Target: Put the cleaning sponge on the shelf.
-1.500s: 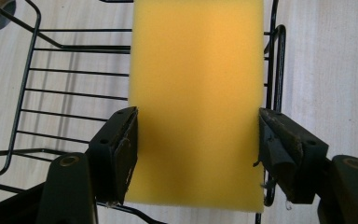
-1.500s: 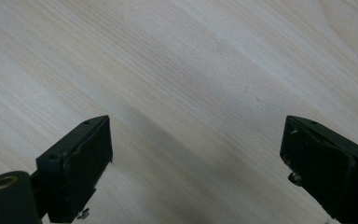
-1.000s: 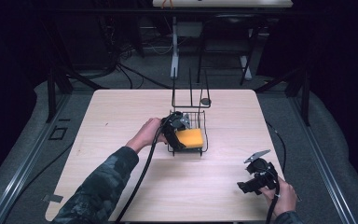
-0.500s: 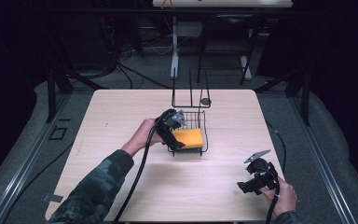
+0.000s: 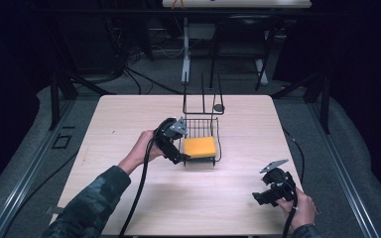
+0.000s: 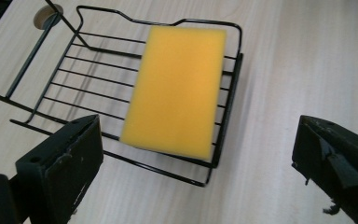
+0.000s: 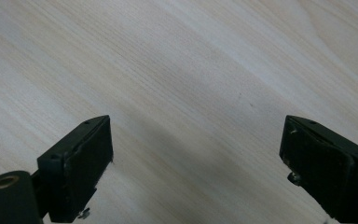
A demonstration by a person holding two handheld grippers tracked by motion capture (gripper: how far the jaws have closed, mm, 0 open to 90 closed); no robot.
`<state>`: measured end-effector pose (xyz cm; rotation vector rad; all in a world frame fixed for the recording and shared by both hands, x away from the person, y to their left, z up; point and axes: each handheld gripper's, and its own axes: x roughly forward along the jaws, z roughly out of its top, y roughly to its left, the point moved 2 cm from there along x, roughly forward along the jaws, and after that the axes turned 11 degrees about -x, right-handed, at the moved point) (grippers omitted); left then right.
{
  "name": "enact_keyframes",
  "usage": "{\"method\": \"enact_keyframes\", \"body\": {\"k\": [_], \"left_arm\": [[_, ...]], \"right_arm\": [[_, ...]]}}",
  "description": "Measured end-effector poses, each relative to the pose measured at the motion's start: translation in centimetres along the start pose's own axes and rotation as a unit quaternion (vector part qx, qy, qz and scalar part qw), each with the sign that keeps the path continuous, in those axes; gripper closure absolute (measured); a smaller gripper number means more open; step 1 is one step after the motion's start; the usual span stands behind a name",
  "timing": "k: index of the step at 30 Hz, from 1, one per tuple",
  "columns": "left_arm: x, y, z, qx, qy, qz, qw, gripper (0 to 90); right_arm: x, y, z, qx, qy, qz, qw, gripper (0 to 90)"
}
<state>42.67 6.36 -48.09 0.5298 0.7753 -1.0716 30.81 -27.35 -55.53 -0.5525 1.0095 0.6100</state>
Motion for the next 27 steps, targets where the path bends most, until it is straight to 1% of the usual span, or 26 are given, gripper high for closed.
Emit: {"method": "enact_keyframes", "body": {"k": [2, 3, 4, 7, 11, 14, 17, 19, 22, 24, 25, 27], "left_arm": [[-0.5, -0.3, -0.4, -0.007, -0.001, -0.004, 1.0, 1.2], [-0.8, -0.5, -0.5, -0.007, -0.003, -0.001, 1.0, 1.1], [-1.0, -0.7, -0.8, -0.006, -0.001, 0.007, 1.0, 1.1], [-1.9, -1.2, -1.4, -0.011, 0.0, 0.013, 0.9999, 0.5], [-3.1, -1.8, -2.5, -0.019, -0.012, 0.027, 0.9994, 0.4], [-3.8, -2.2, -3.4, -0.036, -0.019, 0.031, 0.9987, 0.3], [-4.4, -2.7, -4.6, -0.05, -0.019, 0.041, 0.9977, 0.3], [-4.7, -3.2, -5.5, -0.064, -0.016, 0.045, 0.9968, 0.3], [-5.1, -3.8, -6.9, -0.075, -0.01, 0.054, 0.9957, 0.3], [-5.3, -4.1, -7.9, -0.086, -0.012, 0.053, 0.9949, 0.3], [-5.4, -4.2, -8.4, -0.092, -0.013, 0.053, 0.9943, 0.3], [-5.3, -4.2, -9.6, -0.111, -0.016, 0.057, 0.9921, 0.3]], "right_arm": [[0.0, 0.0, 0.0, -0.001, -0.002, -0.003, 1.0, 9.0], [-0.1, 0.0, 0.0, 0.001, 0.0, 0.0, 1.0, 9.0], [-0.1, 0.0, 0.0, 0.001, 0.001, -0.001, 1.0, 9.0], [0.0, 0.0, 0.0, -0.002, -0.001, -0.003, 1.0, 9.0], [0.0, 0.0, 0.0, 0.0, -0.003, -0.003, 1.0, 9.2], [0.0, 0.0, 0.0, -0.001, 0.0, -0.004, 1.0, 9.3], [-0.1, 0.1, 0.0, 0.001, -0.003, -0.004, 1.0, 9.3], [-0.2, 0.0, 0.0, 0.001, 0.0, -0.004, 1.0, 9.3], [-0.2, 0.1, 0.0, 0.0, -0.001, -0.005, 1.0, 9.4], [-0.1, 0.1, 0.0, -0.001, -0.002, -0.005, 1.0, 9.7], [-0.1, 0.1, 0.0, 0.0, -0.004, -0.005, 1.0, 9.8], [0.0, 0.0, 0.0, 0.001, -0.004, -0.004, 1.0, 9.9]]}}
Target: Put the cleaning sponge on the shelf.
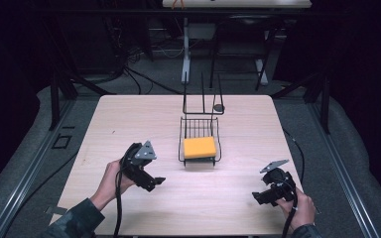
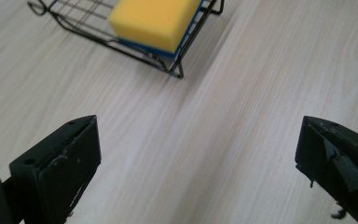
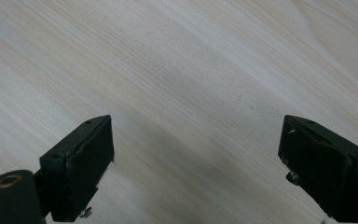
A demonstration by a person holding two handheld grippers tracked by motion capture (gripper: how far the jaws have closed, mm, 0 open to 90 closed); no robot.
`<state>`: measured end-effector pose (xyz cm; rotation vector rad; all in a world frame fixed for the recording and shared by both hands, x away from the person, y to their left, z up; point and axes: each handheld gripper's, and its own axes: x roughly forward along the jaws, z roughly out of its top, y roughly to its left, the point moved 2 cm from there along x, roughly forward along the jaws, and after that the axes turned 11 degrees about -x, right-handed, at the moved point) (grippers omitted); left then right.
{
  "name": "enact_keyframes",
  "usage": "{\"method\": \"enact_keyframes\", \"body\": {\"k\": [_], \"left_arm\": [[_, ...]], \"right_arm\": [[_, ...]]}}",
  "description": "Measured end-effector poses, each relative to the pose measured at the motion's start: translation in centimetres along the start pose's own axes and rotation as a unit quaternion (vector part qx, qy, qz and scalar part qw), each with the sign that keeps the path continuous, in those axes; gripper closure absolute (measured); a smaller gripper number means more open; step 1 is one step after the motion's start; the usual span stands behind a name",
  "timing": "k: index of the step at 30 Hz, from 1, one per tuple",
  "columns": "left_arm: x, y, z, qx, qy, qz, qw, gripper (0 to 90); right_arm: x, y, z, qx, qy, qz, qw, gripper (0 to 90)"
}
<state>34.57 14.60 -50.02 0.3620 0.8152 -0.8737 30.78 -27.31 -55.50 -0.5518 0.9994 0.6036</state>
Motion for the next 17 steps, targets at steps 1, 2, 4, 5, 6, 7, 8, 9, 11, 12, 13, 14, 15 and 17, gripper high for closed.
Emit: {"method": "enact_keyframes", "body": {"k": [1, 2, 4, 5, 6, 7, 8, 9, 11, 12, 13, 14, 15, 17], "left_arm": [[0.0, 0.1, -0.5, -0.012, -0.004, -0.002, 0.9999, 0.3], [0.1, 0.1, -1.0, -0.022, -0.003, 0.001, 0.9998, 0.3], [0.2, 0.3, -1.9, -0.034, 0.001, 0.004, 0.9994, 0.3], [0.3, 0.3, -2.2, -0.041, 0.008, 0.012, 0.999, 0.3], [0.3, 0.4, -2.6, -0.05, 0.014, 0.025, 0.9983, 0.3], [0.4, 0.5, -3.0, -0.057, 0.016, 0.038, 0.9975, 0.3], [0.4, 0.7, -3.4, -0.066, 0.019, 0.042, 0.9968, 0.3], [0.4, 0.8, -3.7, -0.078, 0.022, 0.039, 0.996, 0.3], [0.5, 1.0, -4.4, -0.087, 0.026, 0.038, 0.9952, 0.3], [0.5, 1.0, -4.5, -0.088, 0.028, 0.037, 0.9951, 0.3], [0.6, 1.0, -4.6, -0.087, 0.028, 0.036, 0.9952, 0.3], [0.6, 1.0, -4.5, -0.085, 0.029, 0.039, 0.9952, 0.3], [0.7, 1.1, -4.4, -0.082, 0.028, 0.041, 0.9954, 0.3], [0.8, 1.0, -4.3, -0.081, 0.026, 0.042, 0.9955, 0.3]], "right_arm": [[0.0, 0.0, 0.0, 0.001, 0.0, 0.0, 1.0, 9.9], [0.0, 0.0, 0.0, 0.001, 0.0, 0.0, 1.0, 9.8], [0.0, 0.0, 0.0, 0.002, 0.001, 0.0, 1.0, 9.8], [-0.1, 0.0, 0.0, 0.001, 0.001, -0.001, 1.0, 9.8], [-0.1, 0.0, 0.0, 0.001, 0.002, -0.001, 1.0, 10.0], [-0.1, 0.0, 0.0, 0.0, 0.002, -0.001, 1.0, 10.1], [-0.2, 0.1, 0.0, 0.0, 0.002, 0.0, 1.0, 10.2], [-0.2, 0.1, 0.0, 0.001, 0.001, -0.001, 1.0, 10.1], [-0.2, 0.2, 0.0, -0.001, -0.001, -0.001, 1.0, 10.1], [-0.2, 0.2, 0.0, 0.0, -0.001, 0.001, 1.0, 10.1], [-0.2, 0.1, 0.0, 0.0, 0.0, 0.001, 1.0, 10.1], [-0.2, 0.0, 0.0, 0.0, 0.002, 0.004, 1.0, 10.1], [-0.1, 0.0, 0.0, 0.001, 0.0, 0.004, 1.0, 10.1], [0.0, -0.2, -0.1, 0.0, 0.005, 0.005, 1.0, 10.3]]}}
